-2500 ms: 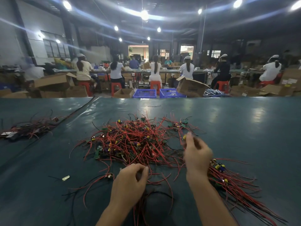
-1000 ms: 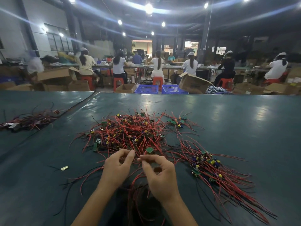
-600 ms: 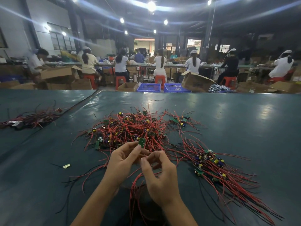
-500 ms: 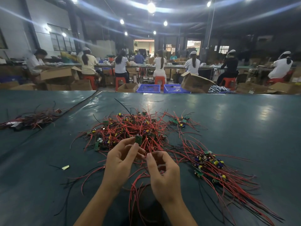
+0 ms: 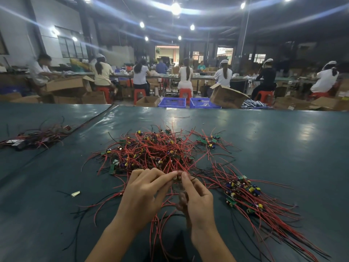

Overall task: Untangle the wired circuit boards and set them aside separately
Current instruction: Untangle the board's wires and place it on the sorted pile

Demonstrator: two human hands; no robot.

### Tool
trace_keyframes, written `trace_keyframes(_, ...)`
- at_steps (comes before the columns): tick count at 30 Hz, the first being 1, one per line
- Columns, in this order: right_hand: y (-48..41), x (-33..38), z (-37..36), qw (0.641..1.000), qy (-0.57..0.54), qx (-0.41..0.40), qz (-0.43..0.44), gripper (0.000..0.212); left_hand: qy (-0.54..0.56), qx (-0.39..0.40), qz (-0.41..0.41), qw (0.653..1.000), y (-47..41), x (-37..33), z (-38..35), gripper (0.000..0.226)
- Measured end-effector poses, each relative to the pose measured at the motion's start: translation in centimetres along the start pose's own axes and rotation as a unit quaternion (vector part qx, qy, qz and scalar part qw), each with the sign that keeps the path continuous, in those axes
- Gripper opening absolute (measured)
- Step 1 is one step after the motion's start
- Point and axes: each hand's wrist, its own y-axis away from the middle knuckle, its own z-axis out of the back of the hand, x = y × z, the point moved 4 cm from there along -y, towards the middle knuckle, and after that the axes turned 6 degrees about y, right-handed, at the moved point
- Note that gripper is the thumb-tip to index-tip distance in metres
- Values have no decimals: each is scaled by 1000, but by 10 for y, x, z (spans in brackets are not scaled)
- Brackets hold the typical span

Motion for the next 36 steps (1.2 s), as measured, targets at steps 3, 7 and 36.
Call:
trace_keyframes(3,-3,-5,4,999,-9,-23,-43,9,-25,-30,18,999,3,-3,-3,24)
trace_keyframes(7,-6,-4,6,996,-66,-21,-60,10,107,-23,50,993,5,-19,-11,18)
trace_keyframes(36,7,-14,-1,979,7,-13,-203,31,398,-55,330,854,18,-2,-39,33)
